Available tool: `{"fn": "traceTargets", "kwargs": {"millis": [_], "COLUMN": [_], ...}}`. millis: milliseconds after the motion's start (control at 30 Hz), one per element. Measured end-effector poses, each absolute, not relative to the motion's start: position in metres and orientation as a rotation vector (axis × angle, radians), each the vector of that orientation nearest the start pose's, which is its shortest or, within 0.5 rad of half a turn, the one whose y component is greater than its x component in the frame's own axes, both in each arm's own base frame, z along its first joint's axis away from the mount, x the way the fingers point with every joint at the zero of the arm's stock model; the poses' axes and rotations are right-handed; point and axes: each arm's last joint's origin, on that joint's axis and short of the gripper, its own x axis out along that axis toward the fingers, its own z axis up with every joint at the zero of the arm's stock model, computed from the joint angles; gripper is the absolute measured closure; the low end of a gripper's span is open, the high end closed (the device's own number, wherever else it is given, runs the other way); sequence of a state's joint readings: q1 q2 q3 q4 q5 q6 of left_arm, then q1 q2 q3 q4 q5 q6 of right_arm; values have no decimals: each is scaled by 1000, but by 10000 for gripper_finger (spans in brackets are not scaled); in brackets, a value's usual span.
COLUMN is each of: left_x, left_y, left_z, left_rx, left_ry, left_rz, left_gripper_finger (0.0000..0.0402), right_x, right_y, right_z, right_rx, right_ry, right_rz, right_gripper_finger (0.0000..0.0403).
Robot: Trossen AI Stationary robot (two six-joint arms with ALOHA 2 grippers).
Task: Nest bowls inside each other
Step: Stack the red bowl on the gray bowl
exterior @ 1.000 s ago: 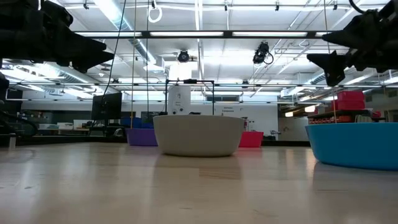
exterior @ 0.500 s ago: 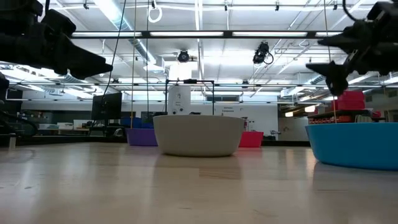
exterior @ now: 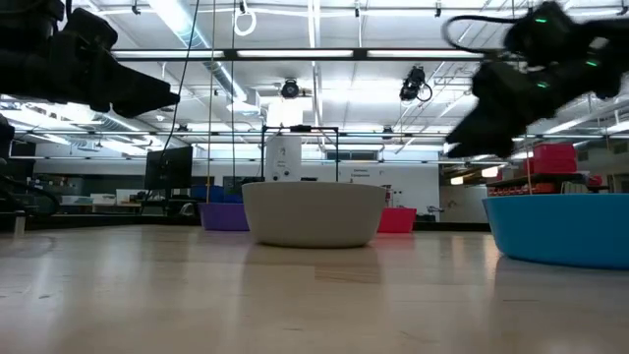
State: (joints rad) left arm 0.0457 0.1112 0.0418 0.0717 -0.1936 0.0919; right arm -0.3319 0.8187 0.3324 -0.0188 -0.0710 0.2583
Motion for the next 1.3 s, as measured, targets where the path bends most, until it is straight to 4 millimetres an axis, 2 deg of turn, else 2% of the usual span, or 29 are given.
{"fn": "traceTargets", "kwargs": {"millis": [100,300,467,633,867,1000,1300], "left_x": [102,102,102,102,102,102,102], "left_y": [10,10,10,10,10,10,10], "left_z": [177,177,177,176,176,176,176], "left_rx": [92,93,93,107,108,99,92], "left_ry": [1,1,2,5,5,4,4], "left_rz": [238,238,237,237,236,233,233], "left_gripper_finger": [134,134,134,134,134,134,134], "right_x": [195,263,292,293,268,262,278], "right_y": [-74,-130,-171,-202,-235,-241,-238], "right_z": [206,210,209,214,218,208,177], "right_rx": [297,262,251,251,368,429,436], "right_ry": [581,851,971,991,943,972,1052], "right_rz": [-351,-319,-297,-333,-338,-312,-276], "right_gripper_finger": [181,181,181,191,215,214,184]}}
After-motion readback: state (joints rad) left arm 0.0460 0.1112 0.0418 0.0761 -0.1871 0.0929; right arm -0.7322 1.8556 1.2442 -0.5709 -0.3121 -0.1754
